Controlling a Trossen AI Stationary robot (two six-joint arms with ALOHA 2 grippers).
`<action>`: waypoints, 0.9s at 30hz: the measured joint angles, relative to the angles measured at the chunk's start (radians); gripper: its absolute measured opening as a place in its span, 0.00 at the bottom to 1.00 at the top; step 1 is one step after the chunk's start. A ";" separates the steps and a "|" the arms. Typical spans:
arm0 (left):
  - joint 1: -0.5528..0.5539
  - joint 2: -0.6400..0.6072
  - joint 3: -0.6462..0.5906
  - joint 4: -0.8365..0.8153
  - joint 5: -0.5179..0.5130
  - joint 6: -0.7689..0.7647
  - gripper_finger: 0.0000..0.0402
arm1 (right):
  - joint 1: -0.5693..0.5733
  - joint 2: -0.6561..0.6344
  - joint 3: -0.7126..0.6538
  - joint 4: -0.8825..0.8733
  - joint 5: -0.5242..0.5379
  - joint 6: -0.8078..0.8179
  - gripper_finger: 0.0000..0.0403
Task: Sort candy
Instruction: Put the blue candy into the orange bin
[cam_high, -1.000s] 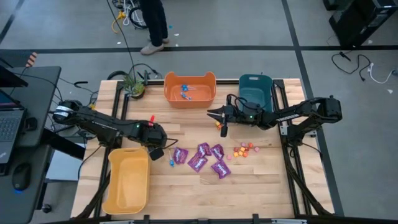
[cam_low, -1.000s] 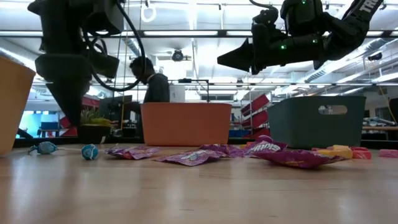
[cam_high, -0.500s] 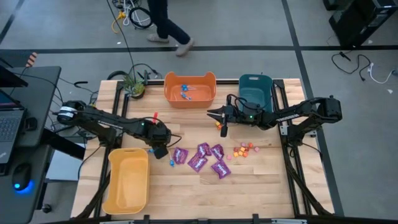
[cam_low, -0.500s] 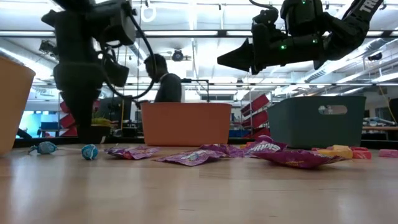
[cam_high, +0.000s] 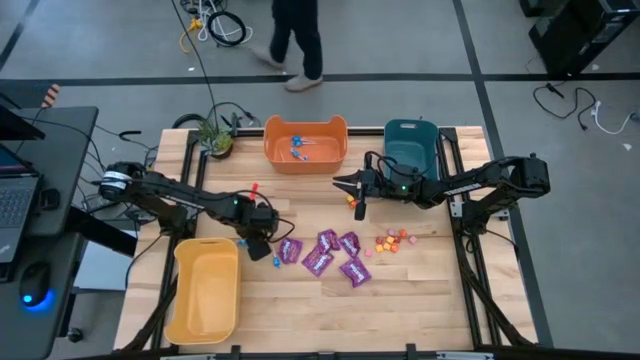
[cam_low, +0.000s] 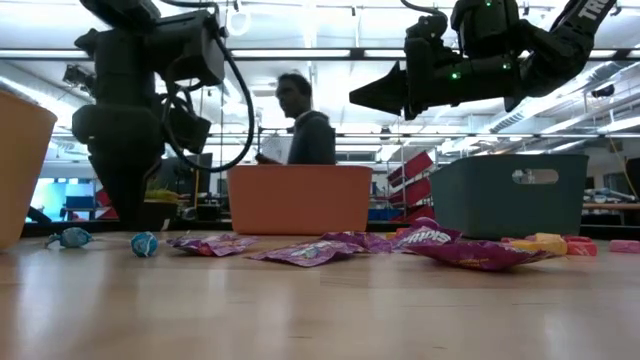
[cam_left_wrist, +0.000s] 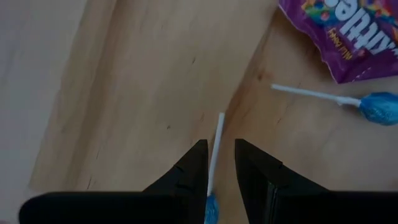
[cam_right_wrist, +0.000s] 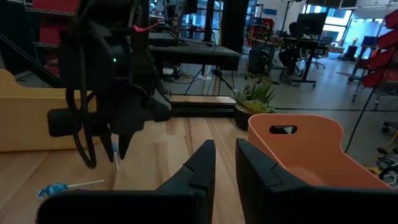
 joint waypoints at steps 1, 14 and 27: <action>0.000 0.000 -0.009 0.008 0.000 0.000 0.21 | 0.000 0.000 0.000 0.000 0.000 0.000 0.12; 0.000 0.001 -0.044 0.071 0.029 -0.022 0.21 | 0.000 0.000 0.000 0.000 0.000 0.000 0.12; 0.000 0.001 -0.044 0.071 0.010 -0.024 0.32 | 0.000 0.000 0.000 0.000 0.000 -0.001 0.12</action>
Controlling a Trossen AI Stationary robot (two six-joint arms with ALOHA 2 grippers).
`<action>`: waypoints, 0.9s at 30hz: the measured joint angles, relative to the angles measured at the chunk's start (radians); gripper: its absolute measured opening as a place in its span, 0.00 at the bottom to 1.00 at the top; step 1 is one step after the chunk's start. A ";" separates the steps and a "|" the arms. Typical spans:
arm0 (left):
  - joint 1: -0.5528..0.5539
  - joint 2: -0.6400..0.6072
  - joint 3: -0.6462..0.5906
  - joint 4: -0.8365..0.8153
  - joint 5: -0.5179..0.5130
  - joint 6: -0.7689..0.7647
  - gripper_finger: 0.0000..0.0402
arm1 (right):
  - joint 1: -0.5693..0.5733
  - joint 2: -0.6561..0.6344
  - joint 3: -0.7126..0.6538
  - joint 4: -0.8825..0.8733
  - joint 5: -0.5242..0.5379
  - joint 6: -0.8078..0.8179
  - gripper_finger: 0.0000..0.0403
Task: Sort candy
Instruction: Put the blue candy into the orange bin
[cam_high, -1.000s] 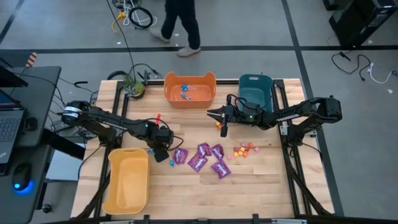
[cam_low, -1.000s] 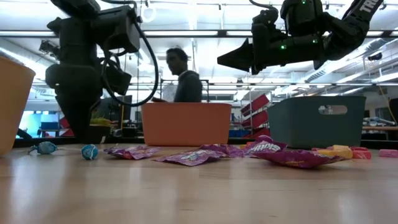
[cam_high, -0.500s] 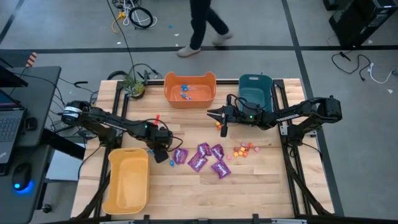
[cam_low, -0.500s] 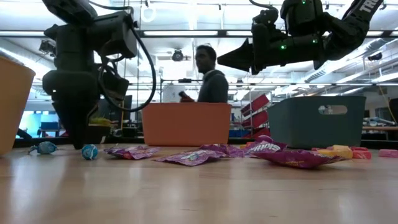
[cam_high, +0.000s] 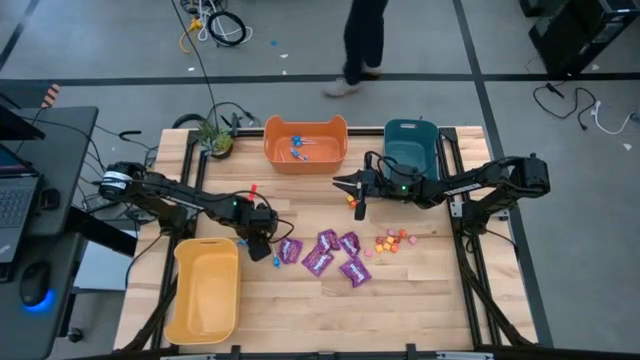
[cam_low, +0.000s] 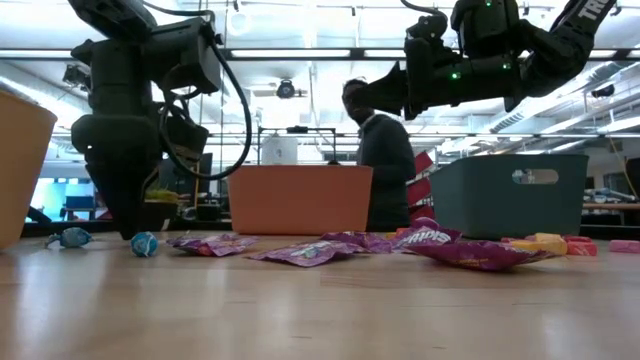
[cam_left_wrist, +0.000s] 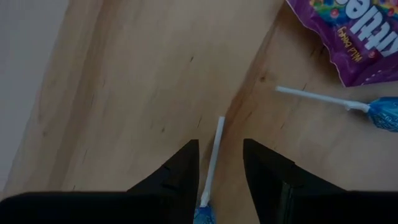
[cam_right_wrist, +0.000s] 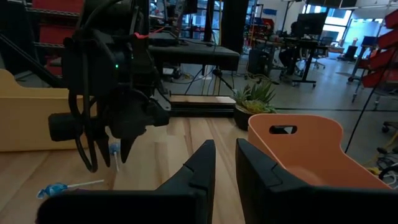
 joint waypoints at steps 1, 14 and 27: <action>0.000 0.000 0.000 0.000 -0.011 0.004 0.32 | 0.000 0.000 0.000 0.000 0.000 0.000 0.12; -0.012 0.000 0.000 0.000 -0.011 0.028 0.32 | 0.000 0.000 0.000 -0.002 0.000 -0.002 0.12; -0.029 -0.004 -0.057 0.074 -0.046 0.026 0.32 | 0.000 0.000 0.000 -0.014 0.000 -0.004 0.12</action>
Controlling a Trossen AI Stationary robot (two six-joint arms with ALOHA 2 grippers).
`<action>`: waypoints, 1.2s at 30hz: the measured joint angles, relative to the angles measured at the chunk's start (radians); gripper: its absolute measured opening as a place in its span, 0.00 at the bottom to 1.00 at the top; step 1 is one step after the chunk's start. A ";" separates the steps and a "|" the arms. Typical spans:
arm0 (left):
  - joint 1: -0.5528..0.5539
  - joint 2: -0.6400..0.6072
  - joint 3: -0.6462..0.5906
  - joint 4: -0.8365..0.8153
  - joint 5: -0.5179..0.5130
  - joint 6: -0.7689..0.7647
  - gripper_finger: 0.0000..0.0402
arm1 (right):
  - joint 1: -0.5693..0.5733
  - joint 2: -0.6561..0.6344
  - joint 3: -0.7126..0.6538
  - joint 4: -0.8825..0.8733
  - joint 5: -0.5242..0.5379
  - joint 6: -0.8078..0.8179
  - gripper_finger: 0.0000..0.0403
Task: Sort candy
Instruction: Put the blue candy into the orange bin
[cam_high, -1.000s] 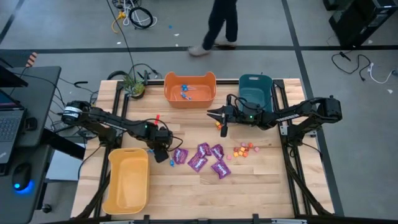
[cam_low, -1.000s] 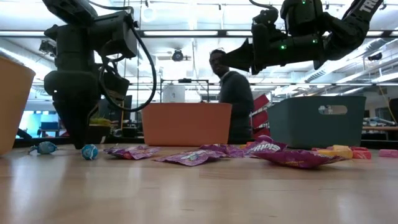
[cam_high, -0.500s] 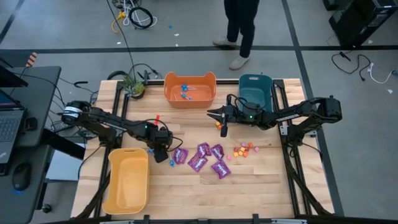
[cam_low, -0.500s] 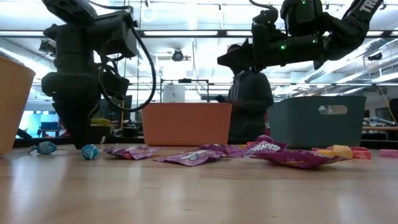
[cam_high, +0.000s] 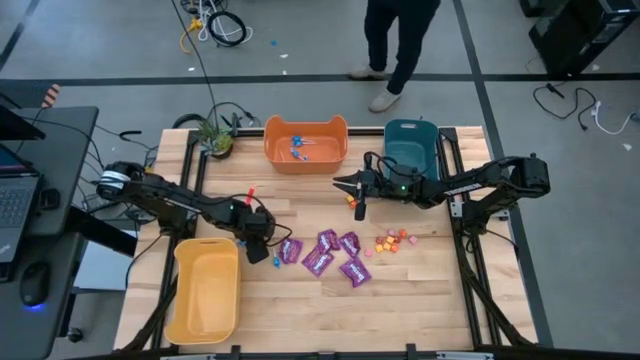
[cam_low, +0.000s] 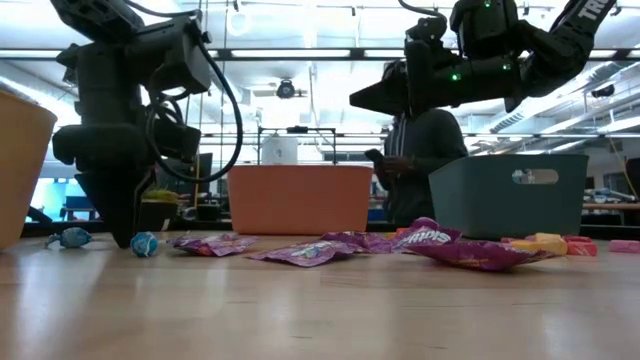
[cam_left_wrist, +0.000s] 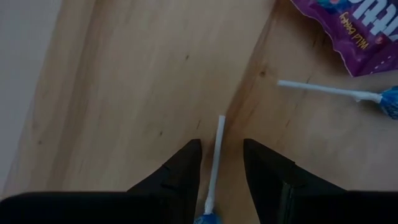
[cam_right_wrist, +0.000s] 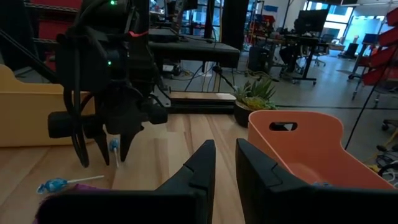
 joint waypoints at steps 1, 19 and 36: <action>0.000 0.000 0.000 -0.001 -0.001 0.000 0.32 | 0.000 0.000 0.000 0.000 0.000 -0.001 0.12; 0.002 0.003 -0.002 -0.004 -0.013 0.011 0.01 | 0.060 -0.001 0.004 -0.278 -0.247 0.124 0.07; 0.001 0.008 0.075 -0.098 -0.023 0.090 0.00 | 0.073 0.000 0.003 -0.411 -0.007 0.143 0.00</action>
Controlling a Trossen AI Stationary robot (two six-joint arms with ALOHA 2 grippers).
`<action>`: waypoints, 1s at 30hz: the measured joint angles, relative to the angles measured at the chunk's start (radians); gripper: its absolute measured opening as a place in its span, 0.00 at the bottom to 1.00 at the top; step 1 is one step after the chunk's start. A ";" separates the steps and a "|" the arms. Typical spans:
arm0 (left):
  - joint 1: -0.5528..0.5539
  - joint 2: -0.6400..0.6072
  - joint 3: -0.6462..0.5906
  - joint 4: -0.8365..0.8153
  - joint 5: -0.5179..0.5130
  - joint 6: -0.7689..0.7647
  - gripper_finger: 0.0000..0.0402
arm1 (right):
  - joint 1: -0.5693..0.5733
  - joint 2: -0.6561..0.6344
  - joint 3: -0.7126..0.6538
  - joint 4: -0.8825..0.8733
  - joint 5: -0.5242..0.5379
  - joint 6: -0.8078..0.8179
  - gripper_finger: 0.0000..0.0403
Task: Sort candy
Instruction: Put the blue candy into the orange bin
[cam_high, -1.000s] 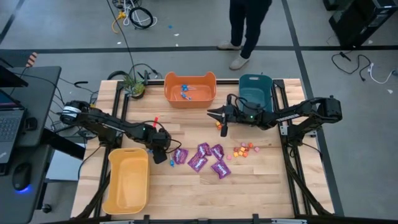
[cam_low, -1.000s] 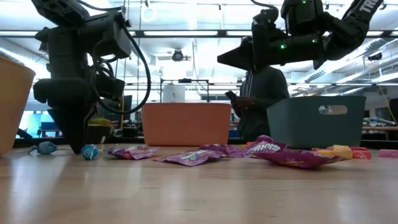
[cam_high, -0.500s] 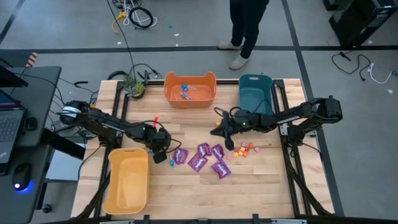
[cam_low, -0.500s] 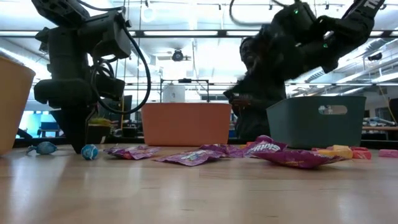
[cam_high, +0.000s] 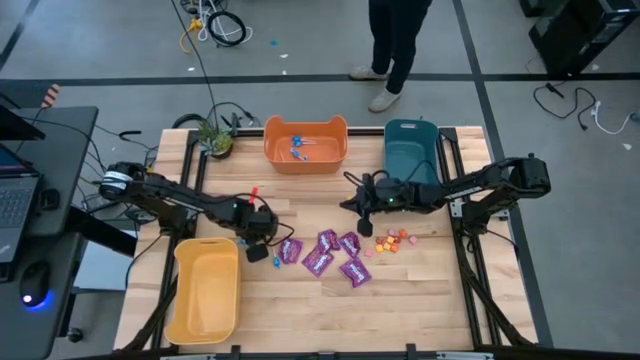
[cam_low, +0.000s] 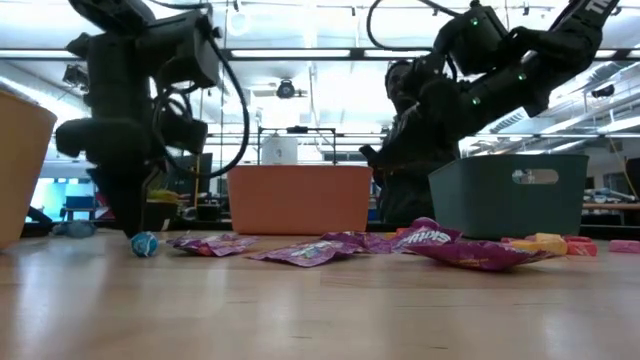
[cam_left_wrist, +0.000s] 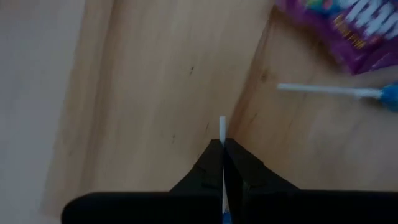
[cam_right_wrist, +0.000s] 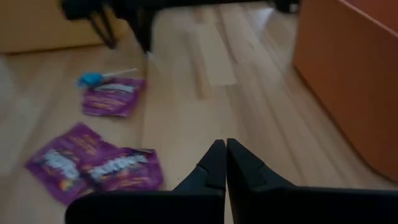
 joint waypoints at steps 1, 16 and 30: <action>0.000 0.000 0.005 -0.007 0.000 0.009 0.00 | 0.000 0.000 0.000 -0.004 0.014 0.000 0.00; 0.000 -0.002 0.010 -0.025 -0.008 0.003 0.00 | -0.001 0.000 0.000 0.031 0.036 -0.019 0.00; 0.000 -0.122 0.012 0.005 -0.032 0.014 0.00 | -0.016 0.000 0.000 0.039 0.038 -0.027 0.00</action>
